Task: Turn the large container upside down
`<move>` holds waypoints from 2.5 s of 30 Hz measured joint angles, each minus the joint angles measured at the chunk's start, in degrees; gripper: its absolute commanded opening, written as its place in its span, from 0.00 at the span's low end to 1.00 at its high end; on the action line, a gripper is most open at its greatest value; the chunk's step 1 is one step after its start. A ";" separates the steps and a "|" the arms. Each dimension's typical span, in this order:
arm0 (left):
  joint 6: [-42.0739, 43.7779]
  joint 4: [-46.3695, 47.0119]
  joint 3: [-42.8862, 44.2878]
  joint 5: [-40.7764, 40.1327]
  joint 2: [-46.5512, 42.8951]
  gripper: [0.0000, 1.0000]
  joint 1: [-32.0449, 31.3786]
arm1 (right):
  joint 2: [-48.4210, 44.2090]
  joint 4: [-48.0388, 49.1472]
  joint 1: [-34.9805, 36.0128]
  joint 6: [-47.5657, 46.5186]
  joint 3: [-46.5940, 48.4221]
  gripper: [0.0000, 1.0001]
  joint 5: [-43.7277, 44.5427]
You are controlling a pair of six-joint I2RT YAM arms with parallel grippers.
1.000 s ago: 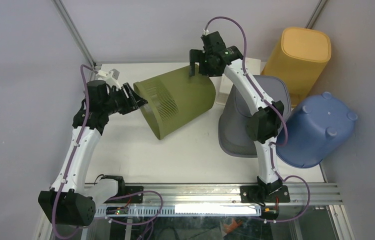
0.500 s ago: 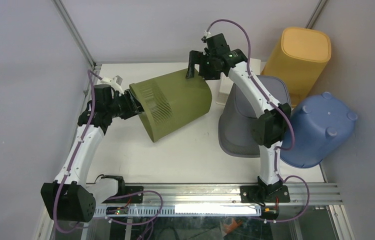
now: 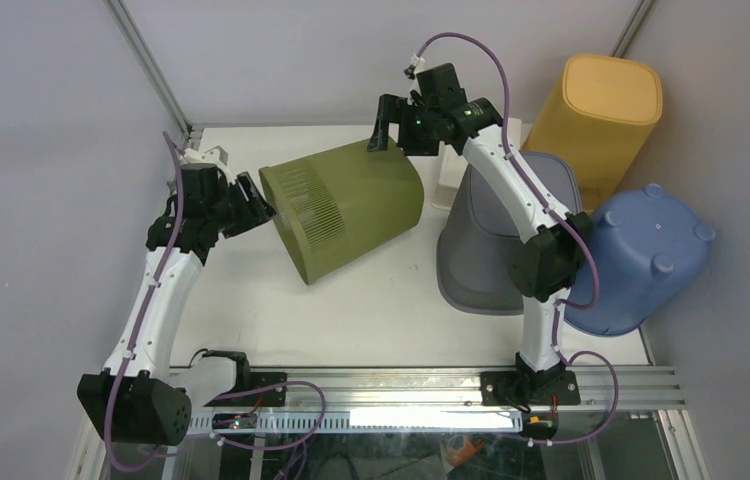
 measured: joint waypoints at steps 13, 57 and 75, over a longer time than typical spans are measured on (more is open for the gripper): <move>-2.47 1.09 4.17 -1.75 -8.28 0.62 0.00 | 0.04 -1.38 -1.20 -0.44 -0.24 0.99 4.83; -6.95 11.43 -3.04 10.47 -1.01 0.17 0.76 | -2.56 2.49 -4.15 1.75 -9.25 0.28 -3.54; -8.94 20.76 -7.41 10.51 1.62 0.22 1.14 | -10.80 4.15 -4.04 3.19 -4.90 0.28 -5.73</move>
